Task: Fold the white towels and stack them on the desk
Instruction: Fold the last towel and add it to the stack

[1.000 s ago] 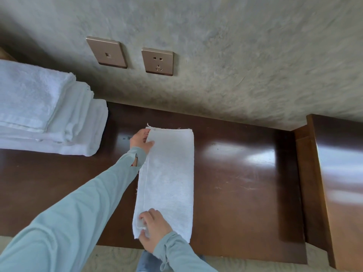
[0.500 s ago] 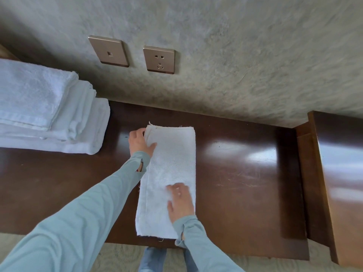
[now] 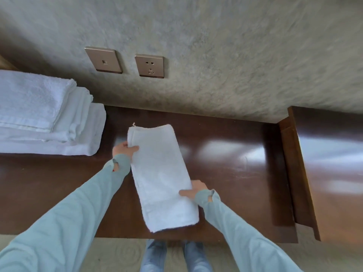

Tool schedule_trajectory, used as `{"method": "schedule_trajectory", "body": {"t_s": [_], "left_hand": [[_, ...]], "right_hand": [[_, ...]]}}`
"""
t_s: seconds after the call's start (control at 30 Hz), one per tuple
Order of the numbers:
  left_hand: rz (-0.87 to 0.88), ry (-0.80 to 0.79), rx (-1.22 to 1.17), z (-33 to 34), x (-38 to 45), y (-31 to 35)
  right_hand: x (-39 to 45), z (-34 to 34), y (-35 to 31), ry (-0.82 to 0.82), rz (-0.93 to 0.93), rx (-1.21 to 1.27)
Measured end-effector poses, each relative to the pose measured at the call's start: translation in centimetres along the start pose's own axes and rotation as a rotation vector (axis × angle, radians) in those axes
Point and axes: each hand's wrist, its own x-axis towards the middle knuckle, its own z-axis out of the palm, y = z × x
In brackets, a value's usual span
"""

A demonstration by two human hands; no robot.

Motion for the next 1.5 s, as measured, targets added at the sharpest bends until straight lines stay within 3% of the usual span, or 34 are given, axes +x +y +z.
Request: {"method": "schedule_trajectory", "body": {"t_s": [0.2, 0.27, 0.37, 0.43, 0.57, 0.73, 0.97, 1.1, 1.3, 1.4, 1.5], "left_hand": [[-0.271, -0.115, -0.280, -4.0, -0.4, -3.2], [-0.349, -0.162, -0.149, -4.6, -1.6, -5.0], [-0.332, -0.198, 0.339, -4.7, -2.6, -6.9], [-0.239, -0.135, 0.489, -4.4, -2.8, -6.7], [-0.094, -0.025, 0.338, -2.9, -1.7, -4.9], [-0.079, -0.014, 0.326, -0.9, -1.7, -3.3], [-0.013, 0.116, 0.327, -0.6, -2.0, -4.3], [-0.097, 0.008, 0.390, -0.6, -2.7, -5.3], [0.001, 0.000, 0.494, -0.7, -3.2, -5.6], [0.081, 0.047, 0.488, -1.3, -4.1, -4.7], [0.178, 0.105, 0.447, -2.7, -5.5, -2.6]], "right_hand": [[1.2, -9.6, 0.6, 0.251, -0.169, 0.167], [2.2, -11.3, 1.4, 0.416, -0.221, 0.265], [3.7, -10.8, 2.7, 0.612, -0.185, 0.415], [4.2, -9.3, 3.4, 0.583, -0.093, 0.340], [4.4, -5.8, 4.1, 0.470, 0.033, 0.279], [3.6, -4.6, 2.1, 0.353, 0.211, 0.269], [3.0, -4.4, 4.2, 0.473, 0.099, 0.335], [2.8, -4.0, 4.9, 0.414, 0.106, 0.338], [3.5, -5.2, 3.0, 0.302, 0.135, 0.298], [2.7, -6.1, 1.7, 0.355, 0.025, 0.275], [1.1, -7.3, -0.1, 0.398, -0.201, 0.246]]}}
